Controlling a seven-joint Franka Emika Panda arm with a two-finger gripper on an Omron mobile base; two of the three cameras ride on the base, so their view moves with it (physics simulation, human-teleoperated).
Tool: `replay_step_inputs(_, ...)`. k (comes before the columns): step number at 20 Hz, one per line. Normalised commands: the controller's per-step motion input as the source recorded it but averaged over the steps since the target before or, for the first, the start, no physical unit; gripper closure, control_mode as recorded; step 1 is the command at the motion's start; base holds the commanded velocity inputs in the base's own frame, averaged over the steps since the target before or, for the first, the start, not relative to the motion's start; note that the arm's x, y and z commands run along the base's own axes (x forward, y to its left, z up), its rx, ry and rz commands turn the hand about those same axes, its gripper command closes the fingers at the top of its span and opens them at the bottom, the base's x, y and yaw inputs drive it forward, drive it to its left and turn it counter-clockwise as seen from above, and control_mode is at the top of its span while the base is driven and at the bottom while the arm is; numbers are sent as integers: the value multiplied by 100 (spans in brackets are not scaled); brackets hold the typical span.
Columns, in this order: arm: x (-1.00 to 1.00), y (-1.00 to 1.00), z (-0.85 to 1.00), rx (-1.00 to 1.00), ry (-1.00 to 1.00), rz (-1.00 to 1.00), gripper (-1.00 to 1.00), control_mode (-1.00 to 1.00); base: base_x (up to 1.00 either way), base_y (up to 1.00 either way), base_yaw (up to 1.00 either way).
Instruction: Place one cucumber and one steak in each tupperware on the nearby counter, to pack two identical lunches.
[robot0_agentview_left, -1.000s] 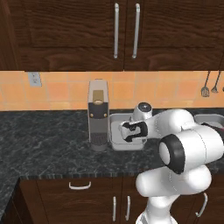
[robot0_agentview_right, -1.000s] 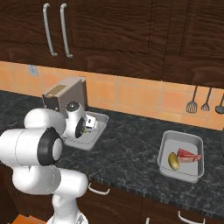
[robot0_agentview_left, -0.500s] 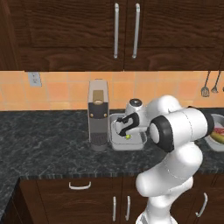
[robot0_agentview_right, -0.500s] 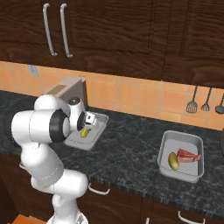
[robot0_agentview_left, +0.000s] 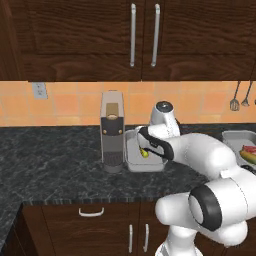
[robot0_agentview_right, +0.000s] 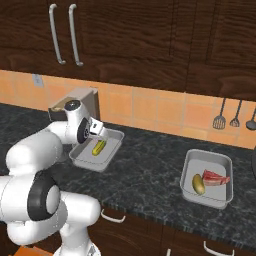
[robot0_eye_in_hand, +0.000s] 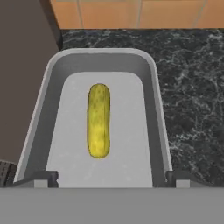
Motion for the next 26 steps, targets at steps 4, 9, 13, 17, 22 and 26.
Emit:
replay_step_inputs(4, -100, -18, 100, 0, -12, -12, -100, -100, 0, 0, 0)
replay_step_inputs(9, -100, -12, 100, 0, -7, -11, -100, -100, 0, 0, 0)
replay_step_inputs(13, -89, -3, 69, 0, -10, -1, -100, -100, 0, 0, 0)
replay_step_inputs(17, -62, -1, 0, -1, 0, 1, -100, -100, 0, 0, 0)
replay_step_inputs(22, 0, 0, 0, 0, 0, 0, -100, 100, -100, -16, 0)
replay_step_inputs(26, 0, 0, 0, 0, 0, 0, -100, 100, -100, -45, -5)
